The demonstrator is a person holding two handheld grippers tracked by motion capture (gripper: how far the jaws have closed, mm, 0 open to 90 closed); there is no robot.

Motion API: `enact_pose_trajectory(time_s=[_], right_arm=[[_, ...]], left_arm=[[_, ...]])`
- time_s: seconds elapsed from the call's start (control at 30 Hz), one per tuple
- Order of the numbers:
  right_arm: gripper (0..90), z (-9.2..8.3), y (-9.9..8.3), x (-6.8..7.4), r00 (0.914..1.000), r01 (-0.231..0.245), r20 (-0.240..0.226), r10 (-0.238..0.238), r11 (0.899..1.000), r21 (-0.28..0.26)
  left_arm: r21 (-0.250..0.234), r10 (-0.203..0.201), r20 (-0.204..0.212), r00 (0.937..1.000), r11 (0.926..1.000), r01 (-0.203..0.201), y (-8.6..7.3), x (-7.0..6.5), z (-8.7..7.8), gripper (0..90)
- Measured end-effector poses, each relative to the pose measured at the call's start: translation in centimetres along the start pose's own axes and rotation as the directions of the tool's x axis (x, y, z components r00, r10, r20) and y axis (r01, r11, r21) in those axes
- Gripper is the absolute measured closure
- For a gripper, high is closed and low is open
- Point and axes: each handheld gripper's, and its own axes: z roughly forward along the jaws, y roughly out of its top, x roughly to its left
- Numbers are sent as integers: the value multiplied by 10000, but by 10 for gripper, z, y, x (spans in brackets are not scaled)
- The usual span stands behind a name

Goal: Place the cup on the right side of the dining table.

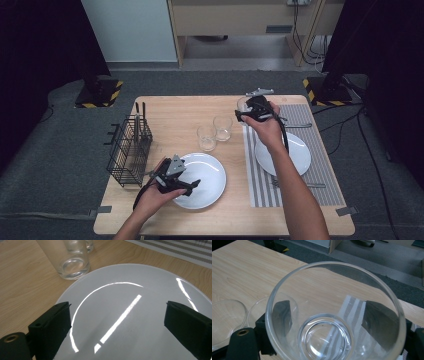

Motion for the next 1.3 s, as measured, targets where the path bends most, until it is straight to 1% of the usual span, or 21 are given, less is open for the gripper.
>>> enact_pose_trajectory(time_s=[0.17,0.43,0.57,0.7,0.8,0.9,0.97,1.0,1.2,1.3], right_arm=[[201,8,-3,-5,9999,-161,36,161,9998,118],[201,23,-10,-12,9998,-208,25,208,9991,374],[201,27,-12,-16,9993,-378,-3,378,9988,314],[201,27,-14,-18,9990,-434,71,432,9985,322],[201,26,-15,-20,9989,-469,59,467,9985,288],[201,26,-20,-21,9991,-421,6,421,9987,282],[201,28,-25,-20,9989,-470,-5,471,9983,340],[201,30,-28,-20,9992,-408,8,408,9984,402],[201,36,-40,-23,9986,-516,-52,519,9974,508],[201,40,-44,-24,9983,-580,-77,585,9969,538]], left_arm=[[-5,-88,-55,9999,10000,88,-2,0,0,64],[21,-147,-129,9998,9999,148,-3,1,1,66],[-33,-181,-140,9997,9998,181,-3,2,1,66],[-81,-202,-150,9997,9998,201,-2,2,0,67],[-18,-160,-148,9998,9999,160,-3,2,1,67],[27,-155,-105,9998,9999,155,-3,1,1,66],[9,-161,-98,9998,9999,161,-2,0,1,67],[8,-119,-108,9999,9999,119,-2,0,1,67],[48,-112,-138,9998,9999,113,-2,-1,1,66],[6,-195,-34,9998,9998,195,-2,0,0,67]])
